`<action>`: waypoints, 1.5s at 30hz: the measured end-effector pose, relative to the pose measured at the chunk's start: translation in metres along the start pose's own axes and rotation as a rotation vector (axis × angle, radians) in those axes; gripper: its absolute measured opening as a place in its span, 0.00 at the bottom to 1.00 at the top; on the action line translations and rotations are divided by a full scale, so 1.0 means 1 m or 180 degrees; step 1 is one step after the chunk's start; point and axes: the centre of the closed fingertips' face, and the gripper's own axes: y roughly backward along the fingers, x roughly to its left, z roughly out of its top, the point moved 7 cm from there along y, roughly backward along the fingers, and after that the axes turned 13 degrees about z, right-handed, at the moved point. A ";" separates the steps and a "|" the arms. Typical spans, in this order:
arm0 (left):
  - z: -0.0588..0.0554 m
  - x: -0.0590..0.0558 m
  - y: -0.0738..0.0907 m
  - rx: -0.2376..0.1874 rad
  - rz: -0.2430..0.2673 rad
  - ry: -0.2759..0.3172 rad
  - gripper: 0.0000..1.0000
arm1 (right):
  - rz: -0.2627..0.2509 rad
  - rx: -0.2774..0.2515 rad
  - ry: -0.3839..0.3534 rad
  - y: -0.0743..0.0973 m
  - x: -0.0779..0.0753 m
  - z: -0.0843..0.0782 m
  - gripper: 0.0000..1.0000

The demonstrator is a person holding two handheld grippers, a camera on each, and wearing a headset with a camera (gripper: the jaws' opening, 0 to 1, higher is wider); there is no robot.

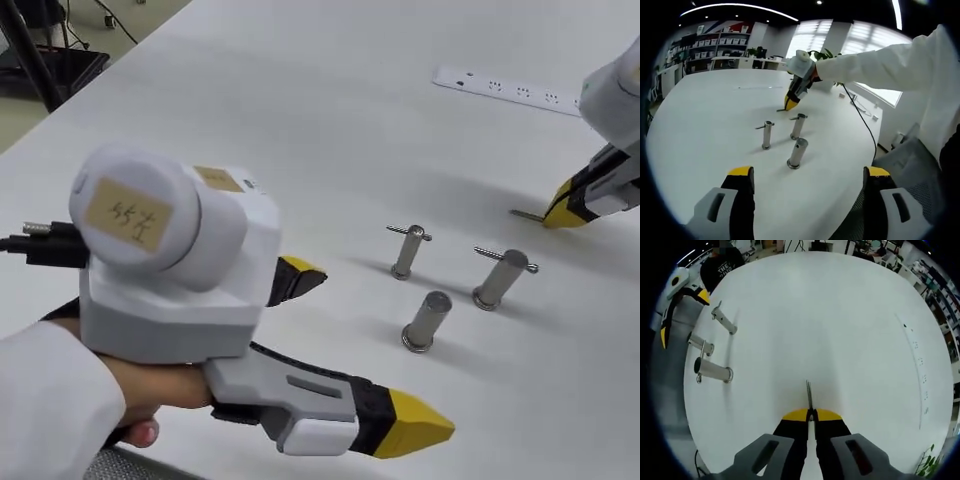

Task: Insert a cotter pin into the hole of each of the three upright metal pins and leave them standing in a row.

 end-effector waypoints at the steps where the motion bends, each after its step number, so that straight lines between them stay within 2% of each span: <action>1: 0.000 0.000 0.000 -0.0012 0.0006 0.0001 0.88 | 0.0028 -0.0019 -0.0019 0.001 -0.004 0.000 0.00; 4: 0.001 0.001 0.000 -0.0025 0.0017 0.0040 0.88 | 0.0074 -0.0140 -0.0155 0.001 -0.007 -0.002 0.00; 5: 0.002 0.001 -0.001 -0.0027 0.0026 0.0040 0.88 | 0.0078 -0.0168 -0.0163 0.001 -0.003 -0.003 0.00; 9: 0.002 0.002 0.000 -0.0012 0.0040 0.0052 0.88 | 0.0039 -0.0317 -0.0114 0.000 0.003 -0.007 0.00; 13: 0.005 0.001 0.001 -0.0051 0.0035 -0.0071 0.87 | 0.0008 -0.0421 -0.0077 0.000 0.004 -0.007 0.00; 15: 0.007 0.001 0.002 -0.0054 0.0022 -0.0058 0.88 | -0.0029 -0.0339 -0.0047 0.000 0.005 -0.004 0.00; 19: 0.008 0.000 0.003 -0.0035 0.0022 -0.0101 0.88 | -0.0033 -0.0037 0.0227 0.002 0.006 0.001 0.00; 25: 0.015 -0.001 0.008 -0.0127 0.0004 -0.0119 0.86 | -0.0086 -0.0107 0.0267 0.013 0.011 0.009 0.00; 28: 0.017 0.000 0.010 -0.0147 0.0014 -0.0119 0.86 | -0.0196 -0.0091 0.0427 0.023 0.023 0.010 0.00; 29: 0.017 0.000 0.011 -0.0158 0.0015 -0.0111 0.86 | -0.0235 -0.0113 0.0468 0.026 0.018 0.011 0.00; 30: 0.018 0.001 0.011 -0.0167 0.0017 -0.0096 0.85 | -0.0350 -0.0172 0.0515 0.032 0.019 0.014 0.00; 32: 0.019 0.002 0.012 -0.0180 0.0024 -0.0076 0.85 | -0.0425 -0.0318 0.0551 0.041 0.035 0.018 0.00; 37: 0.023 0.004 0.014 -0.0219 0.0034 -0.0028 0.82 | -0.0575 -0.0502 0.0758 0.058 0.059 0.025 0.00; 45: 0.030 0.007 0.014 -0.0271 0.0049 0.0073 0.77 | -0.0770 -0.0764 0.0968 0.069 0.099 0.033 0.00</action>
